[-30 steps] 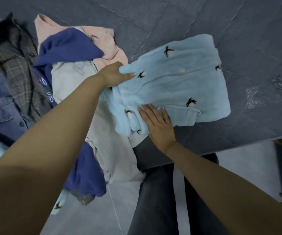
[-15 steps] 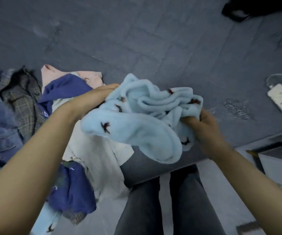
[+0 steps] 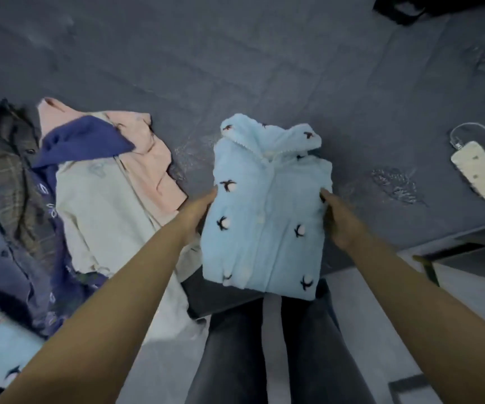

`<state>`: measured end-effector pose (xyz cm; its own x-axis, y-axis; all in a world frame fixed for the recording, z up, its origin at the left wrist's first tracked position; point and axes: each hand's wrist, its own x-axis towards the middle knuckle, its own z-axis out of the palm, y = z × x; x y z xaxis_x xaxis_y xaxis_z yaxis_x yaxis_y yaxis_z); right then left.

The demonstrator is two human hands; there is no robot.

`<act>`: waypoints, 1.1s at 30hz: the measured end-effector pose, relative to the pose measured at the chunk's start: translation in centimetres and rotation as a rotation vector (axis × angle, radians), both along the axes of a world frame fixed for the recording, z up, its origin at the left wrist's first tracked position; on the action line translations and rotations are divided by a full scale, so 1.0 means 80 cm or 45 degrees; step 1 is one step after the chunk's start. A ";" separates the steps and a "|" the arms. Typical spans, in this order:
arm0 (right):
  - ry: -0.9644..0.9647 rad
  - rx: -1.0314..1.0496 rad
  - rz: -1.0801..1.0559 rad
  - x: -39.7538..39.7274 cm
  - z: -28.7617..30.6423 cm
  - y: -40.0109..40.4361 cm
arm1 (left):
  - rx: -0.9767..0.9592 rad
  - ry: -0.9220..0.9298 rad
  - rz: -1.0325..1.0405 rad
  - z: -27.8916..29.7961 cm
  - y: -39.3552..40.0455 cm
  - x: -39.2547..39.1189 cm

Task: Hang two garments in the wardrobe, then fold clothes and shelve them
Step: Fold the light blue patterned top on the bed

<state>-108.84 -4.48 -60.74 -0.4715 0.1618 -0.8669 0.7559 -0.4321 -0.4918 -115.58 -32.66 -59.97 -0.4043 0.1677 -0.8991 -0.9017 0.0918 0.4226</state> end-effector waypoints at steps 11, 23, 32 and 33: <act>0.163 0.368 0.056 0.103 0.007 -0.061 | -0.408 0.326 0.065 0.012 0.009 0.094; 0.153 0.343 -0.022 0.142 -0.005 -0.043 | -0.111 0.072 0.058 0.015 -0.046 0.129; 0.095 0.410 0.317 0.211 -0.009 -0.058 | -0.313 0.241 -0.388 0.010 -0.067 0.167; 0.101 0.437 0.330 0.207 -0.008 -0.058 | -0.365 0.313 -0.391 0.011 -0.064 0.164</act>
<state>-92.32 -9.10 -61.41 -0.5973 0.3015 -0.7432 0.7721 -0.0344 -0.6346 -102.43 -37.78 -59.10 -0.5810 0.0723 -0.8107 -0.6912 0.4820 0.5384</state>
